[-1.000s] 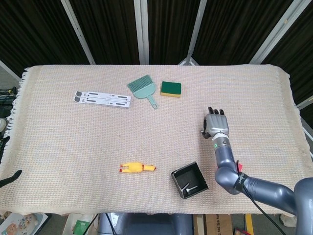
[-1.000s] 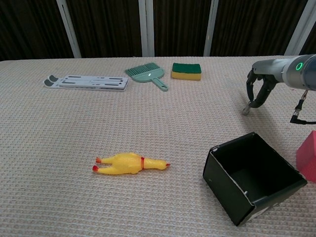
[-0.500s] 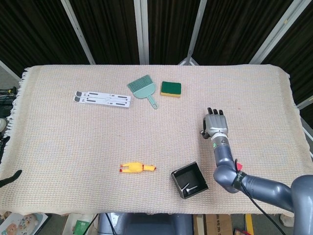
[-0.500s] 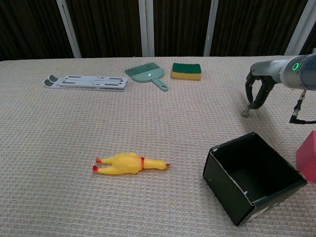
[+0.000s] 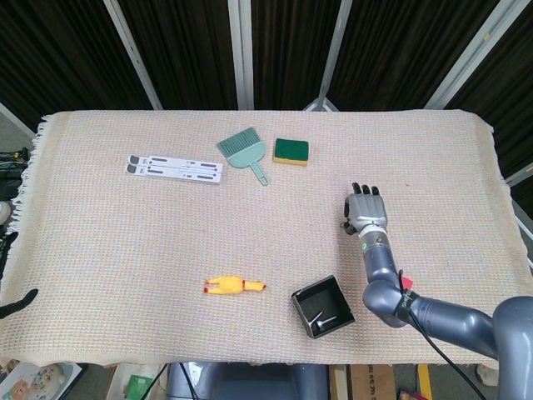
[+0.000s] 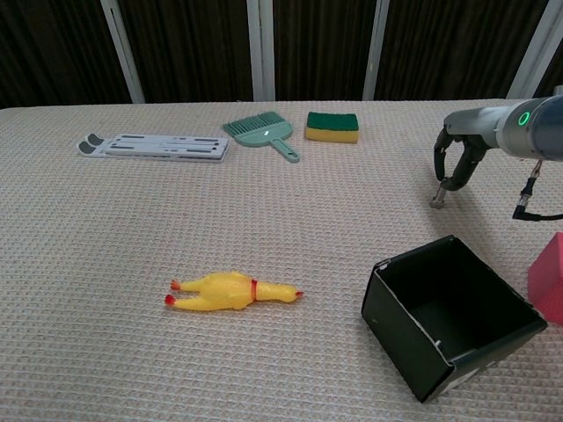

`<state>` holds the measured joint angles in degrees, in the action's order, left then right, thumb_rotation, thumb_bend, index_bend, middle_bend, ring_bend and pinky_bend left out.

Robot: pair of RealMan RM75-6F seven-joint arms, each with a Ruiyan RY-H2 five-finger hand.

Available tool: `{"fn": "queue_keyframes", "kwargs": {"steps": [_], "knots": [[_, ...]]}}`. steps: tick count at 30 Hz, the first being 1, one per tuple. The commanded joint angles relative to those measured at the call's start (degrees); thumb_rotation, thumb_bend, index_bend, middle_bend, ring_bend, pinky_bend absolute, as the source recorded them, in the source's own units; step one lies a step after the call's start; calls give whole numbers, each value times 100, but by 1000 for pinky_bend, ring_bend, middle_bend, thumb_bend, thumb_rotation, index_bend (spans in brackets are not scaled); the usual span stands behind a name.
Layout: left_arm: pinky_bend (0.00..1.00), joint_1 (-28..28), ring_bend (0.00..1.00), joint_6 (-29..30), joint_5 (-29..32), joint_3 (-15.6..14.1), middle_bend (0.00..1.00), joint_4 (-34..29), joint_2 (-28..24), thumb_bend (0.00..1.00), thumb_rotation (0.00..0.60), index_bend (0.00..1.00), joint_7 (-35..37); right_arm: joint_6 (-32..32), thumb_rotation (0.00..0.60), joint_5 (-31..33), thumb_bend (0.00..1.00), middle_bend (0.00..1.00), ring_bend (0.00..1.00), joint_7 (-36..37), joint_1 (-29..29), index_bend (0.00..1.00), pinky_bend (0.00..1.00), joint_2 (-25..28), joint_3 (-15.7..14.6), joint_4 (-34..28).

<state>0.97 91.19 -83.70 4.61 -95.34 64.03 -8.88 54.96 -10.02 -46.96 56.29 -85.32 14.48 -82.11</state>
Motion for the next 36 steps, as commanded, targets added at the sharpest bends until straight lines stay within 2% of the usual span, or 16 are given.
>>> {"fn": "queue_keyframes", "kwargs": {"steps": [1, 10, 15, 18, 20, 24, 26, 29, 36], "knots": [[0, -2, 0, 7, -3, 1, 0, -2, 2, 226, 600, 110, -6, -4, 600, 21, 390, 84, 26, -3, 18, 498, 2, -9, -15, 19], [0, 4, 0, 5, 7, 10, 0, 7, 10, 227, 600, 109, -8, -19, 600, 76, 389, 67, 8, -41, 76, 468, 0, 122, -60, -174], [0, 8, 0, -1, 10, 10, 0, 9, 19, 226, 600, 109, -17, 16, 600, 59, 389, 49, 0, -72, 114, 412, 0, 246, -96, -422], [0, 1, 0, 16, 11, 14, 0, 8, 17, 226, 600, 109, -12, 79, 600, 78, 344, 23, 0, -116, 141, 326, 0, 341, -127, -603], [0, -3, 0, 21, 12, 15, 0, 8, 12, 227, 600, 109, -1, 117, 600, 162, 276, 3, 0, -179, 162, 225, 0, 434, -157, -745], [0, -5, 0, 28, 11, 18, 0, 17, 7, 227, 600, 109, 18, 182, 600, 206, 174, 0, 0, -105, 124, 92, 0, 721, -125, -1110], [0, 0, 0, 14, 8, 13, 0, 18, 4, 226, 600, 109, 26, 257, 600, 16, 139, 0, 0, 91, 19, 55, 0, 910, -78, -1335], [0, -3, 0, 23, -15, 4, 0, 15, 0, 227, 600, 109, 34, 592, 600, -717, 127, 0, 0, 625, -319, 35, 0, 1264, 1, -1750], [0, -22, 0, 52, -36, -8, 0, -2, -2, 226, 600, 109, 41, 1839, 600, -2864, 127, 0, 0, 2117, -1590, 32, 0, 2413, -60, -2771]]}}
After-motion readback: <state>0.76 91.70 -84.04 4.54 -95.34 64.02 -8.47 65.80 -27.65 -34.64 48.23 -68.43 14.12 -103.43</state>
